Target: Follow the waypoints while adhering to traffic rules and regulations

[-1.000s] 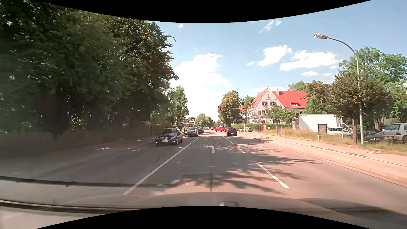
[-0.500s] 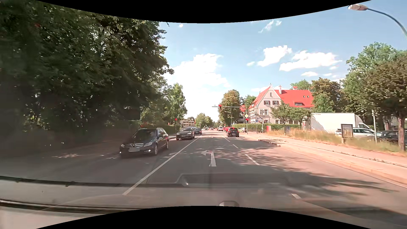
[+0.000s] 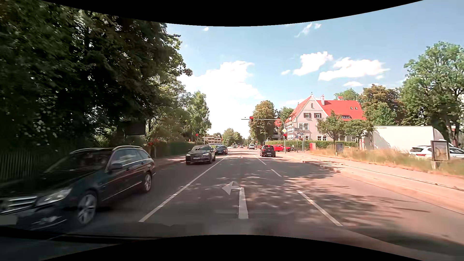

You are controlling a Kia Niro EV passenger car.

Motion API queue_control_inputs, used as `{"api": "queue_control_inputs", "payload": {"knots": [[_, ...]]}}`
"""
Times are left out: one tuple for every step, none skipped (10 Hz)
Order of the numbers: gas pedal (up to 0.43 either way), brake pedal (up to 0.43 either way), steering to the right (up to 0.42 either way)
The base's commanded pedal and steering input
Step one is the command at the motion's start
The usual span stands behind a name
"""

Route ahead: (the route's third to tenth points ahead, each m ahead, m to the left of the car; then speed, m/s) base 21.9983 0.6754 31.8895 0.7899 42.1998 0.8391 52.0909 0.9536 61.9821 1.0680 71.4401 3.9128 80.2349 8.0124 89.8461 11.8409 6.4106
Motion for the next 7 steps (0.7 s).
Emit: {"api": "queue_control_inputs", "payload": {"knots": [[0.0,0.0,-0.005],[0.0,0.0,-0.005],[0.0,0.0,-0.005],[0.0,0.0,-0.005],[0.0,0.0,-0.005],[0.0,0.0,-0.005],[0.0,0.0,-0.005]]}}
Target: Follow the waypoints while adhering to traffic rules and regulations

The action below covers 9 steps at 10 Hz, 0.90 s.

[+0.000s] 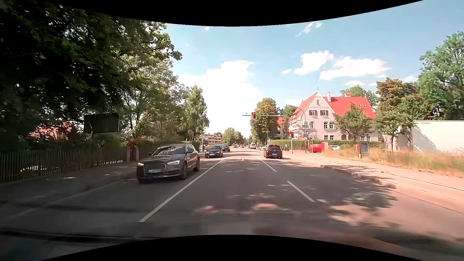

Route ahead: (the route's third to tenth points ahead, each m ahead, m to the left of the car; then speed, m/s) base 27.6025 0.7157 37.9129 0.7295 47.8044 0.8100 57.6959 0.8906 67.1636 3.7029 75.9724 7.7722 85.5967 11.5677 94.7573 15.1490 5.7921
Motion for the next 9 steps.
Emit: {"api": "queue_control_inputs", "payload": {"knots": [[0.0,0.0,-0.005],[0.0,0.0,-0.003],[0.0,0.0,-0.003],[0.0,0.0,-0.003],[0.0,0.0,-0.002],[0.0,0.0,-0.002],[0.0,0.0,-0.001],[0.0,0.0,-0.002],[0.0,0.0,-0.001]]}}
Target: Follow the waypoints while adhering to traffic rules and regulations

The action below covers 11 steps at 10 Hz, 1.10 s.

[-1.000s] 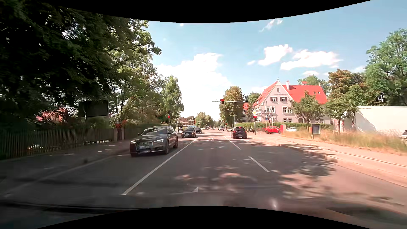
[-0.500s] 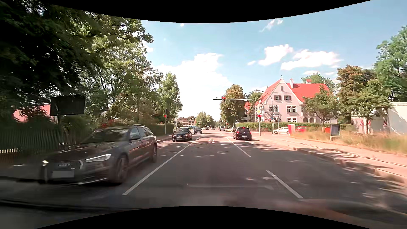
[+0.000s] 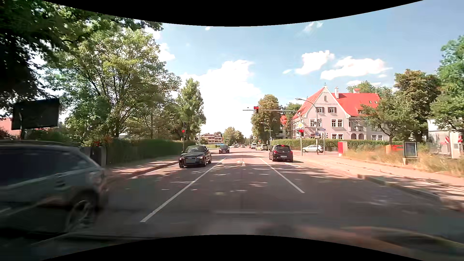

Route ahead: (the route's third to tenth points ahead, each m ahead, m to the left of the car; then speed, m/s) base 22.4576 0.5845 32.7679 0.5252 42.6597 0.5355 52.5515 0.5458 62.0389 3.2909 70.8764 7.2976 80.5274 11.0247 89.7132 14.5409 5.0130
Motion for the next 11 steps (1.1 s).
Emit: {"api": "queue_control_inputs", "payload": {"knots": [[0.0,0.0,0.0],[0.0,0.0,0.0],[0.0,0.0,0.0],[0.0,0.0,0.001],[0.0,0.0,0.001],[0.0,0.0,0.001],[0.0,0.0,0.001],[0.0,0.0,0.001],[0.0,0.0,0.002],[0.0,0.0,0.001],[0.0,0.0,0.001]]}}
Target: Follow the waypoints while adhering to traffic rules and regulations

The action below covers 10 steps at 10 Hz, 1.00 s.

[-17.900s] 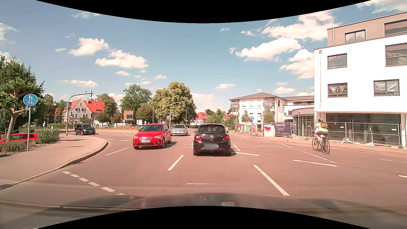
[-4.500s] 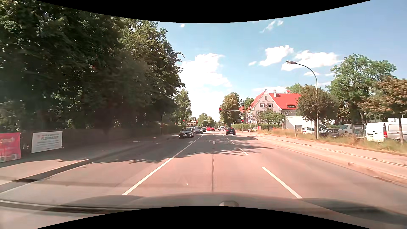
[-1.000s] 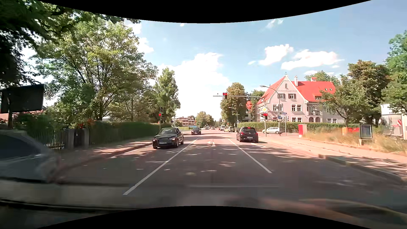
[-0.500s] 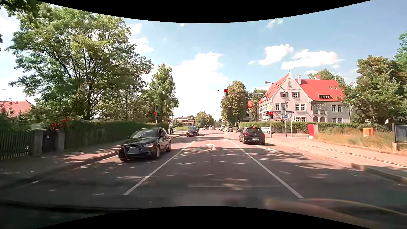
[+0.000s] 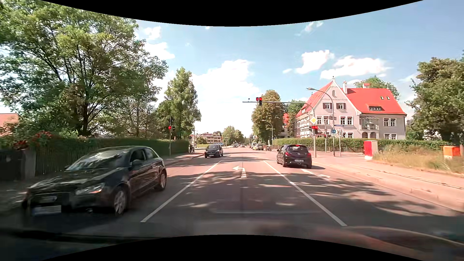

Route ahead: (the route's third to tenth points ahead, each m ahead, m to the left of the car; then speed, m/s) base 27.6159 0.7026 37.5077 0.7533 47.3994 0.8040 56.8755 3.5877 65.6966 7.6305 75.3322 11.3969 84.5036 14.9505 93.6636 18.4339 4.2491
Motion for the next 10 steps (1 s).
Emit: {"api": "queue_control_inputs", "payload": {"knots": [[0.0,0.0,0.001],[0.0,0.0,0.001],[0.0,0.012,0.001],[0.0,0.012,0.001],[0.0,0.012,0.001],[0.0,0.018,0.001],[0.0,0.024,0.001],[0.0,0.037,0.001],[0.0,0.061,0.001],[0.0,0.079,0.001]]}}
